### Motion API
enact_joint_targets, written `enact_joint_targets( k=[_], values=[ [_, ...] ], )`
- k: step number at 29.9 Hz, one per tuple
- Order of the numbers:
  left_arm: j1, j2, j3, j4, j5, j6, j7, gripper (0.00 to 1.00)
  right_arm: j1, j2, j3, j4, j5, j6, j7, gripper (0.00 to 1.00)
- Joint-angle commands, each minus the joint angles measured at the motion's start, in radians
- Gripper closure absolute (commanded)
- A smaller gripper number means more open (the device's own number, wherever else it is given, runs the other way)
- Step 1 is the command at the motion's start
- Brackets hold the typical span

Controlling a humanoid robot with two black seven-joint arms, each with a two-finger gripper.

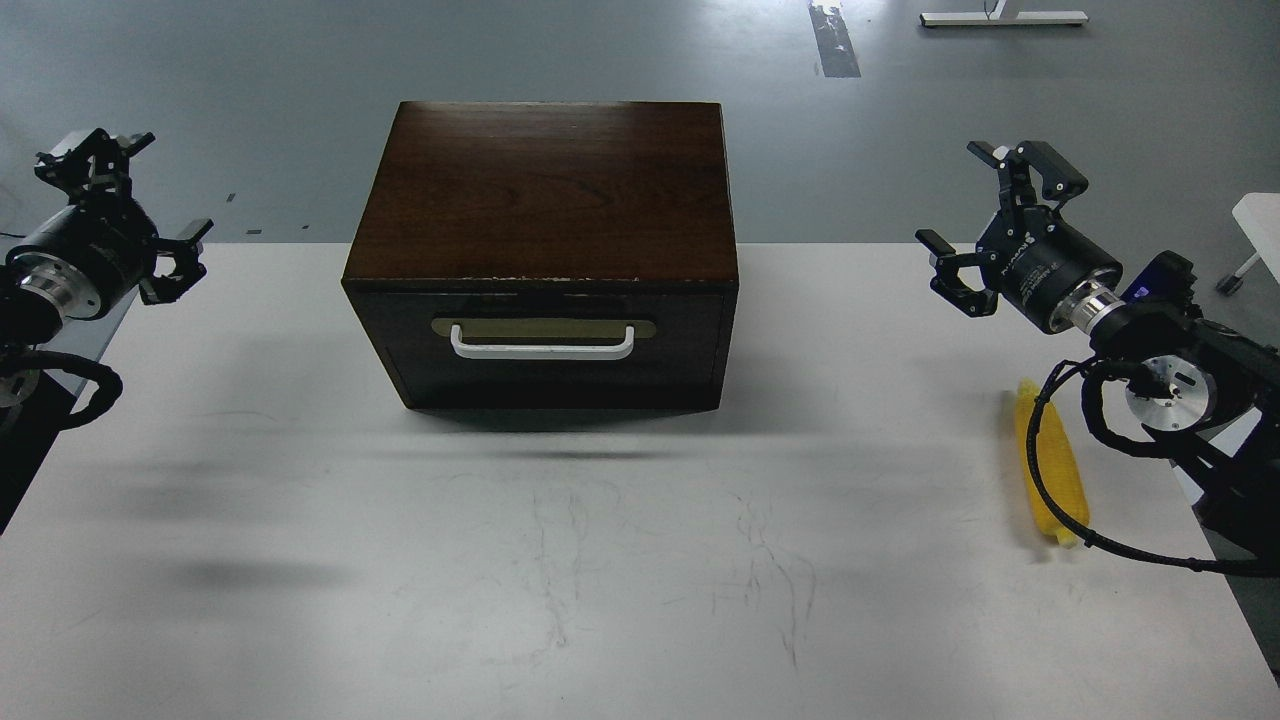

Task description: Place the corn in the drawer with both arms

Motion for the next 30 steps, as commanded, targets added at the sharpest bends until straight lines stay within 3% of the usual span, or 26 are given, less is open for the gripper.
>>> enact_joint_targets(
  k=[1, 7, 9, 13, 15, 20, 27, 29, 30],
  values=[
    [0.009, 0.01, 0.002, -0.042, 0.0, 0.0, 0.003, 0.01, -0.001, 0.001, -0.003, 0.0, 0.001, -0.001, -0.006, 0.0],
    [0.013, 0.013, -0.004, -0.059, -0.011, 0.0, -0.007, 0.01, -0.001, 0.003, -0.008, 0.0, -0.001, -0.017, -0.01, 0.0],
    [-0.029, 0.063, -0.022, -0.061, -0.031, 0.0, -0.025, 0.01, -0.004, -0.001, -0.008, 0.0, -0.001, -0.024, -0.01, 0.0],
    [-0.118, 0.114, -0.008, -0.061, -0.015, 0.0, -0.146, 0.01, -0.012, -0.002, -0.005, -0.002, 0.001, -0.024, -0.01, 0.0],
    [-0.159, 0.161, -0.004, -0.061, 0.052, 0.0, -0.284, 0.01, -0.02, -0.002, -0.005, -0.002, 0.001, -0.024, -0.01, 0.0],
    [-0.19, 0.253, -0.005, -0.123, 0.259, 0.0, -0.29, 0.01, -0.023, -0.001, -0.005, -0.002, 0.001, -0.024, -0.009, 0.0],
    [-0.19, 0.404, -0.005, -0.462, 0.481, 0.0, -0.29, 0.01, -0.028, -0.002, -0.004, -0.002, 0.001, -0.024, -0.009, 0.0],
    [-0.192, 0.428, -0.004, -0.623, 0.613, 0.19, -0.29, 0.01, -0.034, -0.001, -0.002, 0.0, 0.001, -0.025, -0.006, 0.0],
    [-0.192, 0.43, -0.004, -0.66, 0.648, 0.229, -0.29, 0.01, -0.034, -0.001, -0.002, 0.0, 0.001, -0.025, -0.006, 0.0]
  ],
)
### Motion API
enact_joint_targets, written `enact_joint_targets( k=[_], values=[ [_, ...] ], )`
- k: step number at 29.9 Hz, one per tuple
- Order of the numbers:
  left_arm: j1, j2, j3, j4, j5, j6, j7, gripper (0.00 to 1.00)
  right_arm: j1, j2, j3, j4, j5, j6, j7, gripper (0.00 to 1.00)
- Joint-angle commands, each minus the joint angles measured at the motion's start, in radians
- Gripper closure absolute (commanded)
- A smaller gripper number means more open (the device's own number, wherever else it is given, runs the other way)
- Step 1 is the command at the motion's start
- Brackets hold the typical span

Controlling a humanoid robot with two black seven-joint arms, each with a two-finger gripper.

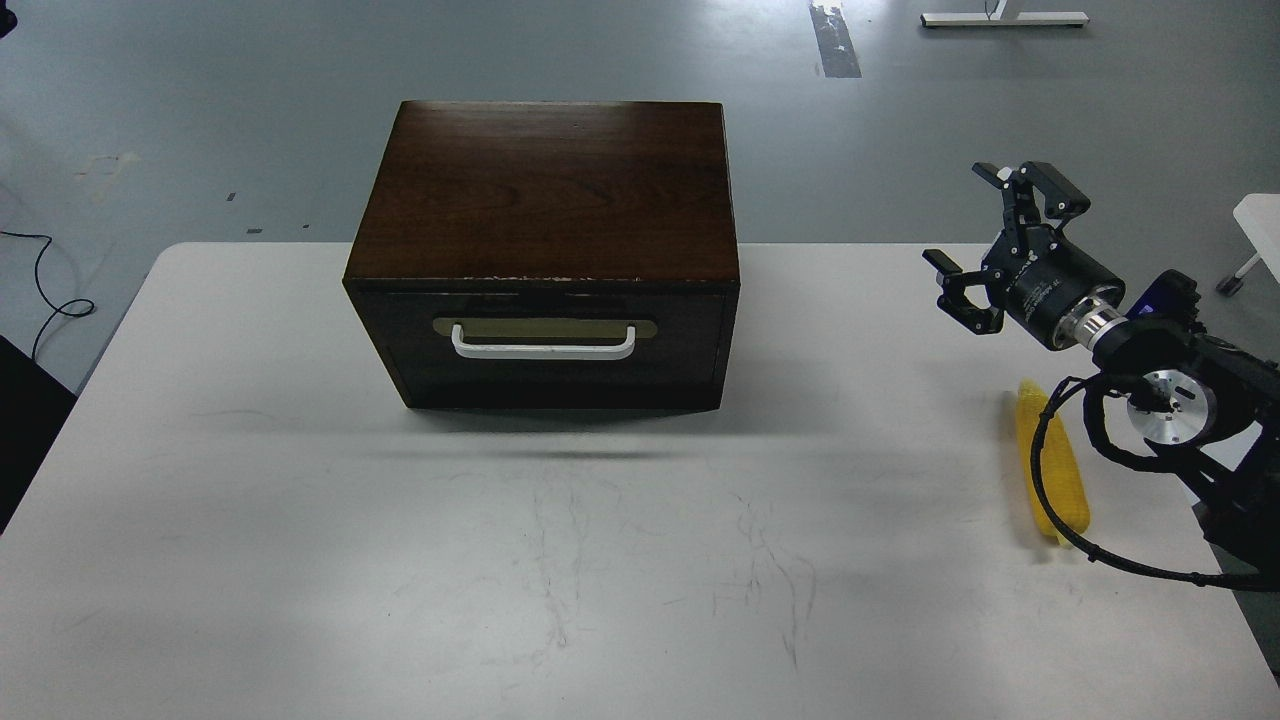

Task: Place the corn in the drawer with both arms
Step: 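Reach the left gripper to the white drawer handle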

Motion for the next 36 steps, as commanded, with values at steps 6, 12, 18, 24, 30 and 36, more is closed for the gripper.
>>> enact_joint_targets(
  k=[6, 12, 18, 24, 30, 36],
  values=[
    [0.004, 0.063, 0.001, -0.474, 0.341, 0.245, 0.0, 0.01, -0.019, -0.002, 0.003, 0.001, 0.0, -0.006, 0.005, 0.0],
    [0.016, -0.015, 0.01, -0.583, 0.9, 0.437, 0.0, 0.02, -0.034, -0.002, 0.004, 0.001, 0.0, -0.007, 0.007, 0.0],
    [0.007, -0.061, 0.102, -0.618, 1.246, 0.523, 0.0, 0.02, -0.046, -0.002, 0.004, 0.001, 0.0, -0.007, 0.008, 0.0],
    [-0.001, -0.055, 0.2, -0.709, 1.43, 0.52, 0.0, 0.02, -0.059, -0.002, 0.007, 0.0, 0.0, -0.007, 0.01, 0.0],
    [-0.016, -0.061, 0.265, -0.725, 1.593, 0.517, 0.0, 0.02, -0.068, -0.002, 0.009, -0.002, 0.0, -0.007, 0.01, 0.0],
    [-0.024, -0.101, 0.302, -0.697, 1.65, 0.508, 0.0, 0.02, -0.071, 0.006, 0.009, -0.023, 0.0, -0.007, 0.01, 0.0]
  ],
)
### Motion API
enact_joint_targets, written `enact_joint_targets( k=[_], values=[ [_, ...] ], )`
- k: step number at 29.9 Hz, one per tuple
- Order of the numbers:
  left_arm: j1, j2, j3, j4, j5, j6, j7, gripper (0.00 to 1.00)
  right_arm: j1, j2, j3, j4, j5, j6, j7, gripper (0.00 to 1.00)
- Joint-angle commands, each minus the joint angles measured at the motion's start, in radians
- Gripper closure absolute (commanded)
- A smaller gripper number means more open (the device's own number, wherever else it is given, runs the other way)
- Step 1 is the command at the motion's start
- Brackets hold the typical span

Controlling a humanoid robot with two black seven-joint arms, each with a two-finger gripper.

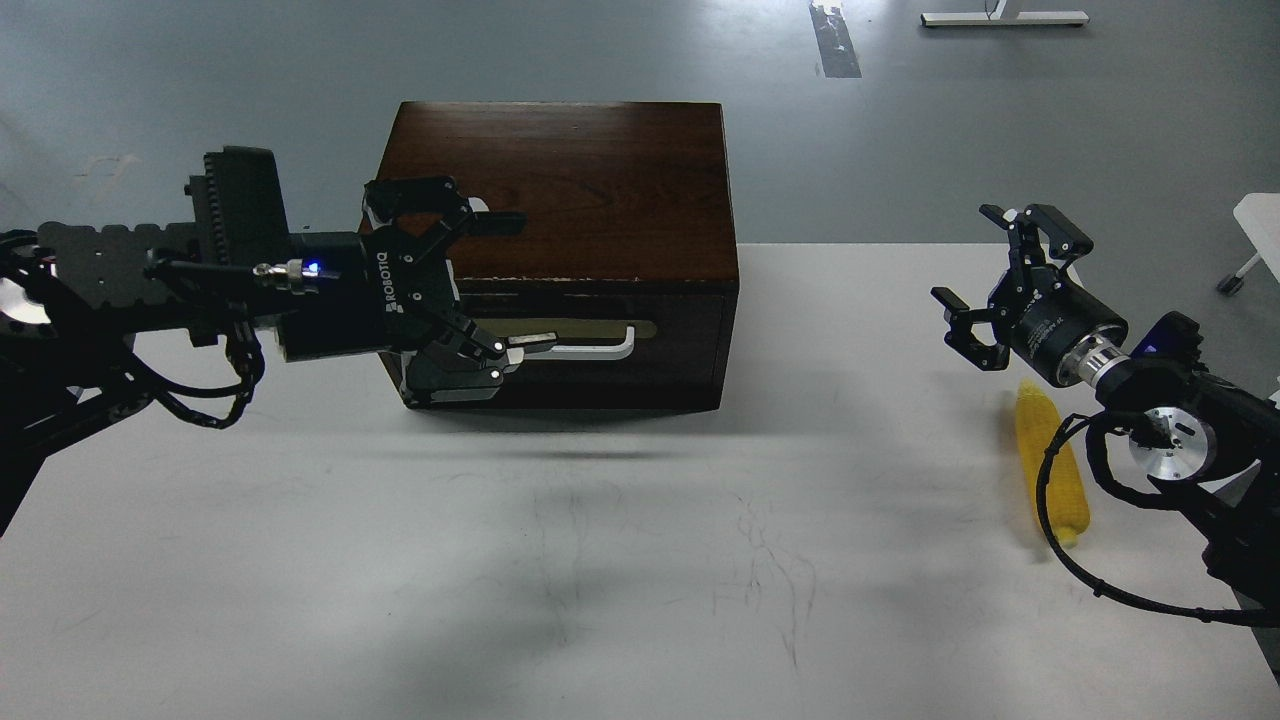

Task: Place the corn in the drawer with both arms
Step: 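Reach the left gripper to the white drawer handle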

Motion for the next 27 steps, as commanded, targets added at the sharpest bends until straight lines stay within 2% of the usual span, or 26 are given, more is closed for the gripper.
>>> enact_joint_targets(
  k=[1, 7, 11, 18, 27],
  values=[
    [-0.002, -0.02, 0.027, 0.024, 0.011, -0.002, 0.0, 0.02, -0.003, 0.005, 0.0, -0.004, 0.0, 0.0, 0.0, 0.0],
    [0.003, -0.029, 0.07, 0.036, 0.011, -0.004, 0.0, 0.02, -0.002, 0.008, 0.005, -0.004, 0.0, 0.0, 0.0, 0.0],
    [0.0, -0.082, 0.087, 0.094, 0.011, -0.022, 0.0, 0.02, -0.002, 0.008, 0.005, -0.006, 0.0, 0.0, 0.0, 0.0],
    [-0.005, -0.101, 0.096, 0.097, 0.011, -0.024, 0.0, 0.02, -0.002, 0.008, 0.005, -0.019, 0.0, 0.0, 0.002, 0.0],
    [-0.028, -0.147, 0.107, 0.117, 0.011, -0.088, 0.0, 0.02, -0.003, 0.012, 0.005, -0.027, 0.0, 0.0, 0.0, 0.0]
  ],
)
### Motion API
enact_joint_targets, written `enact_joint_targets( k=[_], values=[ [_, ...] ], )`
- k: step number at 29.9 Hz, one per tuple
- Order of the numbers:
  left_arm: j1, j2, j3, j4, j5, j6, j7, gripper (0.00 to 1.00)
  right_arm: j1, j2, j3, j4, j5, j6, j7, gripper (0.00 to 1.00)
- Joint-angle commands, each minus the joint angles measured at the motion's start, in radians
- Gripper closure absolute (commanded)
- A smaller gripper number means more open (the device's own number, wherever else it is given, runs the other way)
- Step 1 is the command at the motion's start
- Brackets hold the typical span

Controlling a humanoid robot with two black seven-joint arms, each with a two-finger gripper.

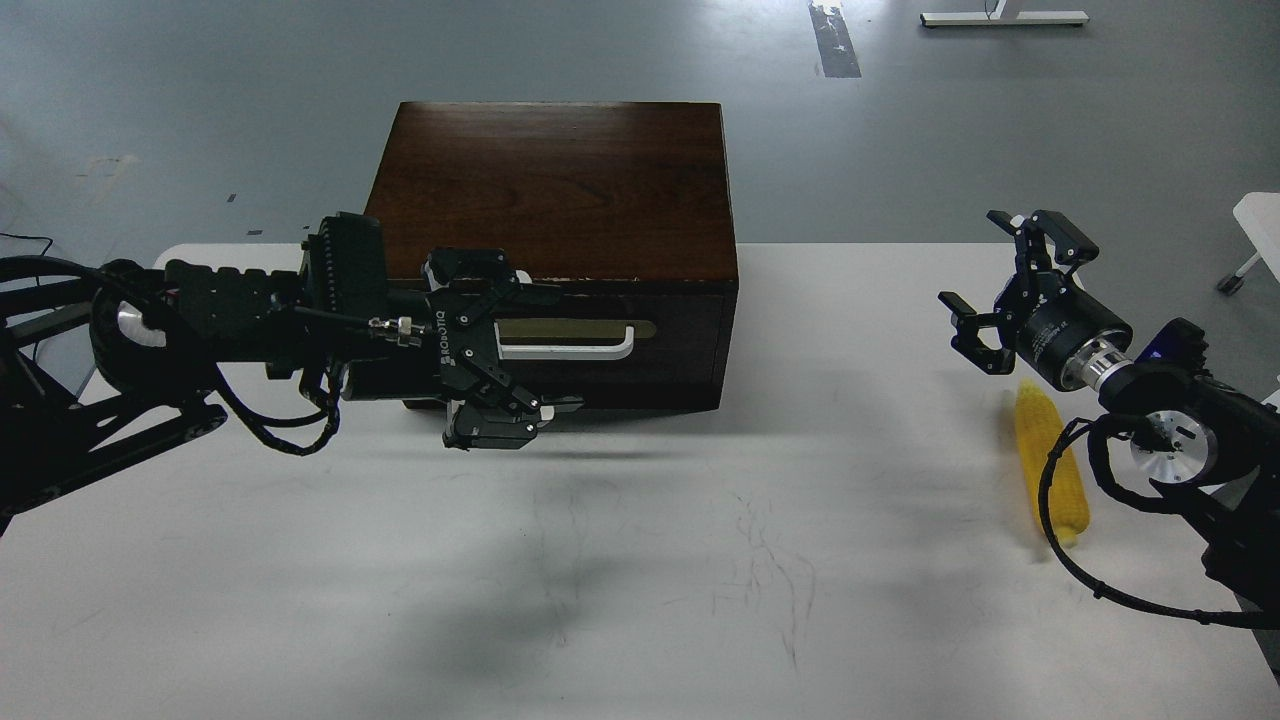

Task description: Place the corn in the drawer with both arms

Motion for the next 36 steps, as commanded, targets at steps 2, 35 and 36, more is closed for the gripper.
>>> enact_joint_targets(
  k=[2, 35, 36],
  values=[
    [-0.001, -0.045, 0.003, 0.047, 0.0, -0.02, 0.0, 0.02, 0.001, 0.005, 0.0, -0.003, 0.0, 0.0, -0.001, 0.0],
    [0.019, -0.088, 0.045, 0.119, 0.0, -0.042, 0.0, 0.02, -0.008, 0.006, 0.0, -0.032, 0.0, 0.0, 0.0, 0.0],
    [0.019, -0.088, 0.045, 0.118, 0.0, -0.042, 0.0, 0.02, -0.008, 0.008, 0.0, -0.032, 0.0, 0.0, 0.0, 0.0]
  ],
)
